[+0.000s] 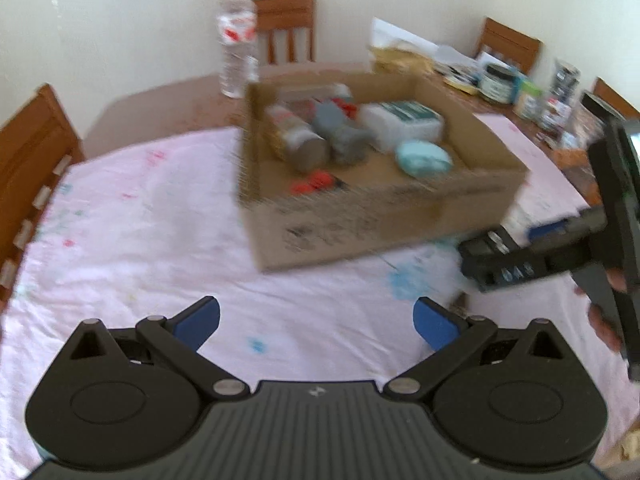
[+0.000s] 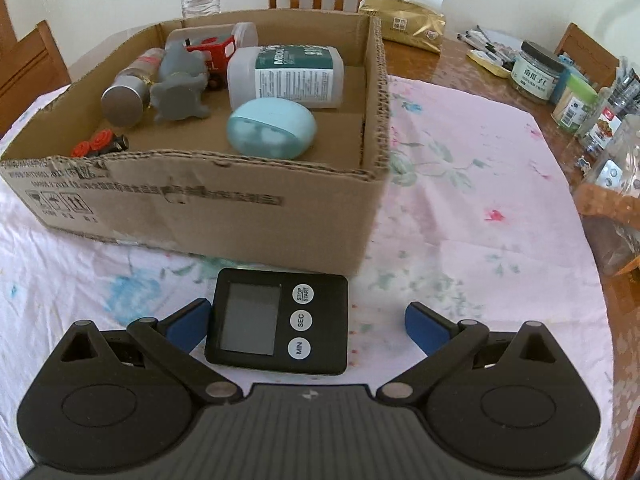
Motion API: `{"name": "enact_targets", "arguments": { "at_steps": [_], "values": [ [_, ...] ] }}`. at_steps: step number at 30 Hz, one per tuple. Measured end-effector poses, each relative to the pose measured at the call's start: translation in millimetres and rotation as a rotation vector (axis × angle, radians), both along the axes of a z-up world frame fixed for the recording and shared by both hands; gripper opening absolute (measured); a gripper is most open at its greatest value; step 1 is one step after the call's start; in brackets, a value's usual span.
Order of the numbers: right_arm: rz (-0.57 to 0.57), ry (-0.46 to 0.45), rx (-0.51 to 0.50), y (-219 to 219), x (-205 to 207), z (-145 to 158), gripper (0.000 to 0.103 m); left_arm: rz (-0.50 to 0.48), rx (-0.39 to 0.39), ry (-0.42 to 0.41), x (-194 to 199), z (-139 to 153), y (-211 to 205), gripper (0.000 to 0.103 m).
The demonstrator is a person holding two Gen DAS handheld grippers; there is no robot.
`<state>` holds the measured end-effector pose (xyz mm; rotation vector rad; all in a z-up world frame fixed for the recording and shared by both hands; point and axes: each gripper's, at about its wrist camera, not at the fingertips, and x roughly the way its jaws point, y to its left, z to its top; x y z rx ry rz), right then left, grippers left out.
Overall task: Organize rigid objects
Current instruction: 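Move the right tool to the black timer while the left tool moves to the tape roller, then grasp the correction tape roller with the left tool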
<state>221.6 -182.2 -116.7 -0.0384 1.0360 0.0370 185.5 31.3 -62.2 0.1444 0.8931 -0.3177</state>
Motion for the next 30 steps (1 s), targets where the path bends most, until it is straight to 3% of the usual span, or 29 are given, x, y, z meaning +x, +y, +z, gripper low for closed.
{"name": "enact_targets", "arguments": {
  "at_steps": [6, 11, 30],
  "values": [
    [0.07, 0.002, 0.001, -5, -2, -2, 0.103, -0.087, 0.021, 0.1, -14, -28, -31, 0.102],
    [0.094, -0.008, 0.002, -5, -2, -3, 0.103, -0.086, 0.061, 0.132, -18, -45, -42, 0.102],
    [0.153, -0.014, 0.003, -9, -9, -1, 0.103, 0.044, 0.077, 0.092, 27, -51, -13, 0.102]
  ]
}}
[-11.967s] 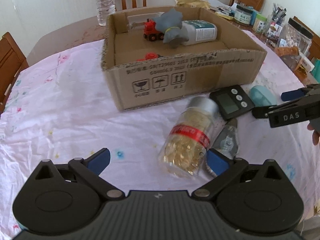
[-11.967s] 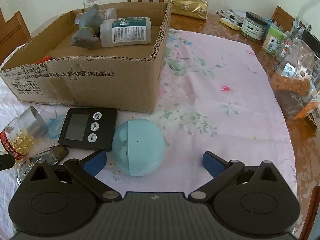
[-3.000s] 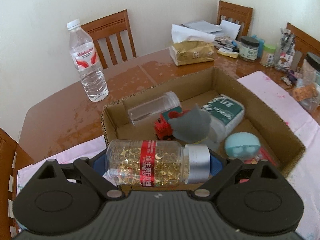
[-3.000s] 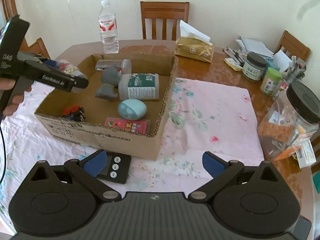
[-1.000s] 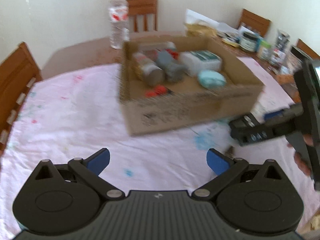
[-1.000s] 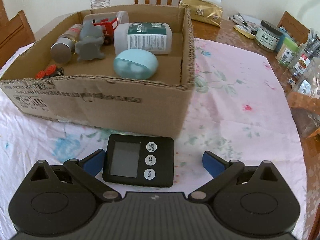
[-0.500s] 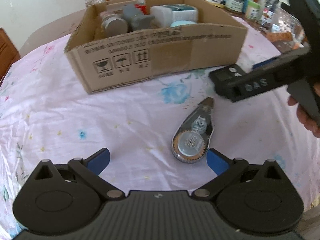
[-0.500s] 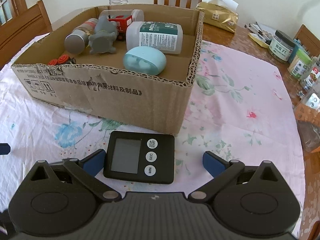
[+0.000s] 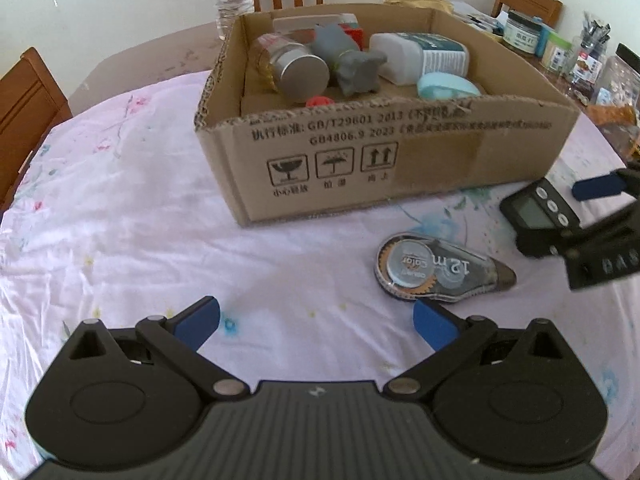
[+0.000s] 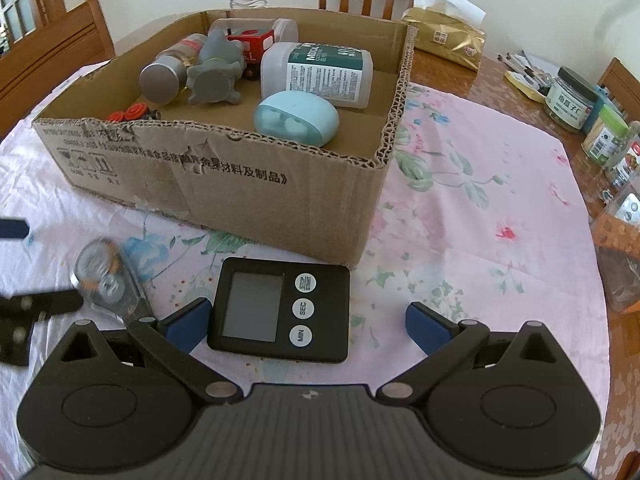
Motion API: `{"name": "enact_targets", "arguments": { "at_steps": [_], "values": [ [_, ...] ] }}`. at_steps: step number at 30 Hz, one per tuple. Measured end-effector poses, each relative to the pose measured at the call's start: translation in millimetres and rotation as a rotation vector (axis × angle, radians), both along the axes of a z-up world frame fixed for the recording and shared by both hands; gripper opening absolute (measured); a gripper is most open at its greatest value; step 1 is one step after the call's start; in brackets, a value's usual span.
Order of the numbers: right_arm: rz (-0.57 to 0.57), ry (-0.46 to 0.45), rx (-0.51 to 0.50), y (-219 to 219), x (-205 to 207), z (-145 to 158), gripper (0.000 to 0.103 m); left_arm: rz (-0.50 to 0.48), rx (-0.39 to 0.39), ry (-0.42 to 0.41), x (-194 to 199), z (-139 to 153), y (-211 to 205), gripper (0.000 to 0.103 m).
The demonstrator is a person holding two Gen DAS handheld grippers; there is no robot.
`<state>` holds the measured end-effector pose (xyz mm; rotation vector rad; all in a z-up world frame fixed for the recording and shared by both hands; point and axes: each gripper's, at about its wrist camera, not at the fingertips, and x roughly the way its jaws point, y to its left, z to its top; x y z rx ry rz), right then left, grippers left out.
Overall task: Organize rigid objects
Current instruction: 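Grasp the correction tape roller with the left tool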
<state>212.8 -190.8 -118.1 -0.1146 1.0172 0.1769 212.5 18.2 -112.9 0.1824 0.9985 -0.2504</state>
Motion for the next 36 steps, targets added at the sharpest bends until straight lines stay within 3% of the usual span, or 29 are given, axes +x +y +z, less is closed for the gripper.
{"name": "enact_targets", "arguments": {
  "at_steps": [13, 25, 27, 28, 31, 36],
  "values": [
    [0.167, -0.006, 0.005, -17, -14, -1, 0.103, -0.187, -0.033, 0.024, -24, -1, -44, 0.103],
    [0.201, -0.025, 0.012, -26, -24, -2, 0.103, -0.184, -0.056, -0.025, -6, -4, -58, 0.102],
    [0.198, -0.027, 0.013, -26, -24, -2, 0.103, -0.179, -0.059, -0.027, -7, -3, -59, 0.098],
    [0.195, -0.029, 0.013, -26, -24, -2, 0.103, -0.185, -0.063, -0.035, -8, -2, -59, 0.09],
    [0.184, -0.033, 0.014, -24, -25, -2, 0.103, -0.191, -0.063, -0.036, -8, -1, -58, 0.089],
    [0.183, -0.037, 0.016, -18, -22, -2, 0.103, -0.119, -0.05, -0.027, -3, 0, -39, 0.089]
  ]
}}
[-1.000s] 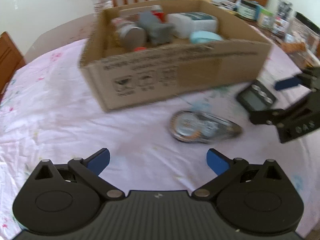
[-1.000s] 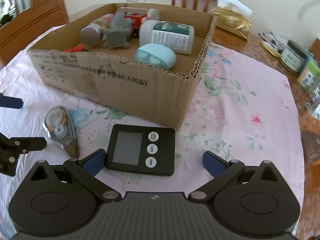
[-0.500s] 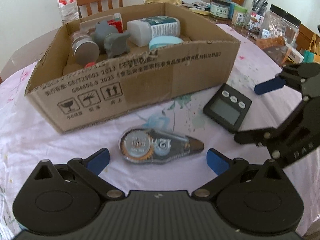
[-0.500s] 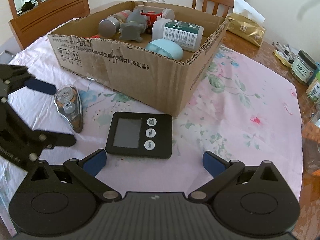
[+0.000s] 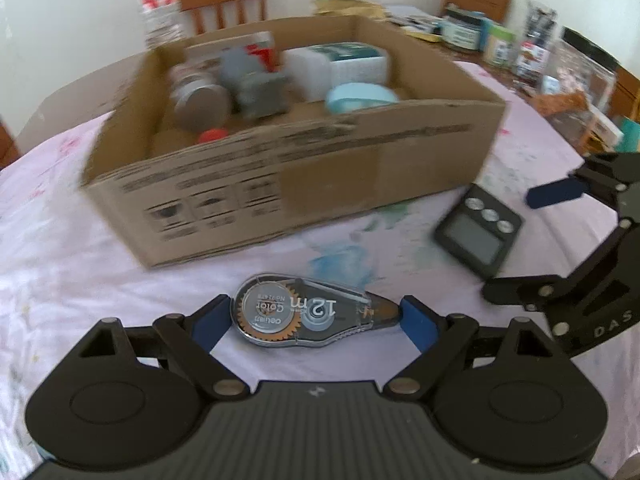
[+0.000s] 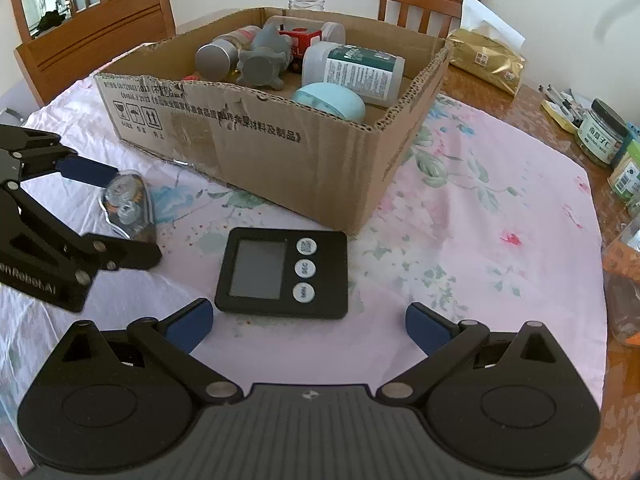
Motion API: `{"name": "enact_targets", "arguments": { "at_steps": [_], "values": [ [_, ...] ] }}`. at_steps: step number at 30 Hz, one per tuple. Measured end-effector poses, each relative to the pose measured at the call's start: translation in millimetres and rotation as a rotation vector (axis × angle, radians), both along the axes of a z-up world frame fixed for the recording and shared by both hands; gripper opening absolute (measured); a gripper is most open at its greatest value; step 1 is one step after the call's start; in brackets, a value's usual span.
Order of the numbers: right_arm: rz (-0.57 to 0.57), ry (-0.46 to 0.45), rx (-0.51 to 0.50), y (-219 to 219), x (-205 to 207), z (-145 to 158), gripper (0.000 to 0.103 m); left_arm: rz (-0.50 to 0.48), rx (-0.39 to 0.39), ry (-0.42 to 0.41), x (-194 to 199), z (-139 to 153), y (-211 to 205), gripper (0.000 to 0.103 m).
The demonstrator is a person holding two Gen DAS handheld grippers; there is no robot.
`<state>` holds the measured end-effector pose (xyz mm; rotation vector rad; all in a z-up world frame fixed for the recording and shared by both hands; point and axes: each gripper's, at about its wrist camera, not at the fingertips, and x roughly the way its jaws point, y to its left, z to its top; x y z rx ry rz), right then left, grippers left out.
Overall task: Organize rigid objects
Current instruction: 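Grasp the correction tape roller with the left tool, then grasp the black digital timer with the right tool while the left tool holds the roller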
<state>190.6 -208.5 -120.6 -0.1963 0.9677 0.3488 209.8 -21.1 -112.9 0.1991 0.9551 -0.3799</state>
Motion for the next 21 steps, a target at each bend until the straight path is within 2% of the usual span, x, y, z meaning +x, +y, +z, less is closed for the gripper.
{"name": "enact_targets", "arguments": {
  "at_steps": [7, 18, 21],
  "values": [
    [0.005, -0.001, 0.002, 19, 9, 0, 0.103, 0.078, 0.004, 0.006, 5, 0, 27, 0.09],
    [-0.019, -0.002, 0.003, 36, 13, 1, 0.103, 0.071, 0.0, -0.015, 4, -1, 29, 0.092],
    [-0.027, -0.009, 0.005, 36, 11, 4, 0.096, 0.066, 0.001, -0.015, 6, -1, 29, 0.093]
  ]
}}
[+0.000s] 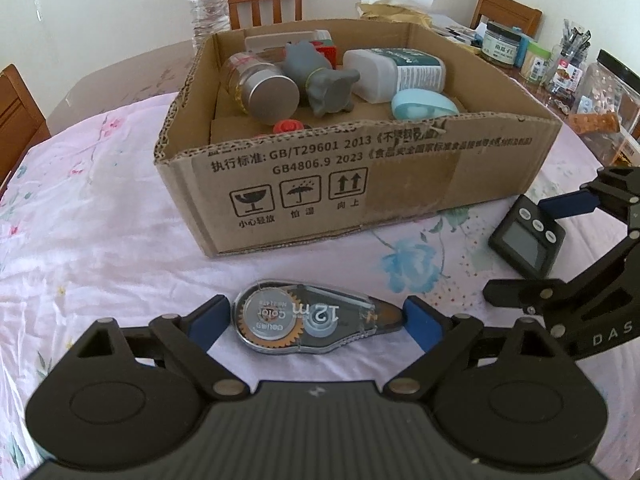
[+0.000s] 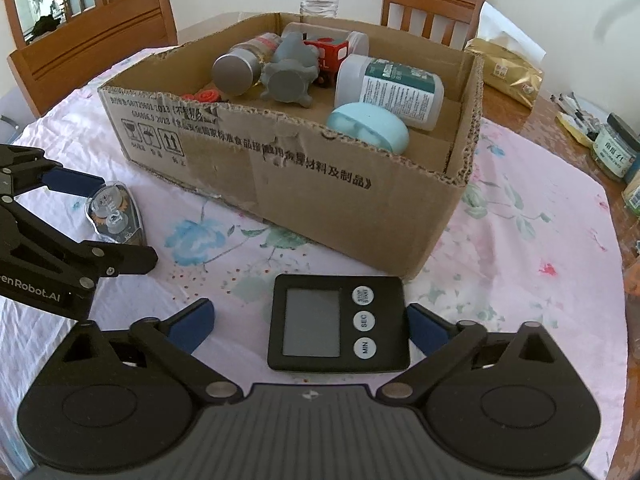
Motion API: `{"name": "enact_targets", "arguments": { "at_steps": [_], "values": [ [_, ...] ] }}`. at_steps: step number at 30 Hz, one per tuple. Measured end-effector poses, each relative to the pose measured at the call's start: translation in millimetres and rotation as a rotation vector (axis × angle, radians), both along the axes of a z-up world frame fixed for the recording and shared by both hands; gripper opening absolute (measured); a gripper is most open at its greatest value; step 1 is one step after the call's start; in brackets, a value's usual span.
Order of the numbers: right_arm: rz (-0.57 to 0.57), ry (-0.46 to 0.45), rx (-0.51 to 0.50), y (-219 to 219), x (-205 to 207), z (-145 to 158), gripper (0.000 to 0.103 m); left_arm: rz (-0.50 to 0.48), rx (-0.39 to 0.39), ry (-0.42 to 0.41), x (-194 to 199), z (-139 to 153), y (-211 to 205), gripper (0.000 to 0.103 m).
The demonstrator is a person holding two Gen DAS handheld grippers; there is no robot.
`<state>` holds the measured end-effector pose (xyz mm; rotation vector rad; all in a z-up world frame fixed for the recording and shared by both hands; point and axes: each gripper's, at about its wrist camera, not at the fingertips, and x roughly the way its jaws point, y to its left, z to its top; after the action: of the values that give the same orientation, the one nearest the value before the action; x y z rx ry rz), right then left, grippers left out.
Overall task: Organize rigid objects
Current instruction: 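Grasp the black digital timer with the right tool while the left tool holds the roller, then lower the tape roller into the box with the left tool while the right tool carries the timer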
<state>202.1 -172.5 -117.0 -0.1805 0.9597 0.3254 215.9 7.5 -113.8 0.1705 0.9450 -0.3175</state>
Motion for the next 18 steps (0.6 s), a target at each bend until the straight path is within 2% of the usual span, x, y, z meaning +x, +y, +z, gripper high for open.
{"name": "enact_targets", "arguments": {
  "at_steps": [1, 5, 13, 18],
  "values": [
    [-0.002, -0.001, -0.001, 0, 0, 1, 0.094, -0.005, 0.0, 0.0, 0, 0, 0, 0.092],
    [-0.024, 0.001, -0.005, -2, 1, 7, 0.075, -0.022, 0.003, 0.009, 1, 1, -2, 0.09],
    [-0.005, 0.028, -0.01, -2, 0, 12, 0.075, -0.093, 0.033, 0.036, 0, 13, -4, 0.09],
    [0.041, 0.033, 0.004, -6, -7, 35, 0.075, -0.154, 0.031, 0.045, -2, 37, -1, 0.09]
  ]
}}
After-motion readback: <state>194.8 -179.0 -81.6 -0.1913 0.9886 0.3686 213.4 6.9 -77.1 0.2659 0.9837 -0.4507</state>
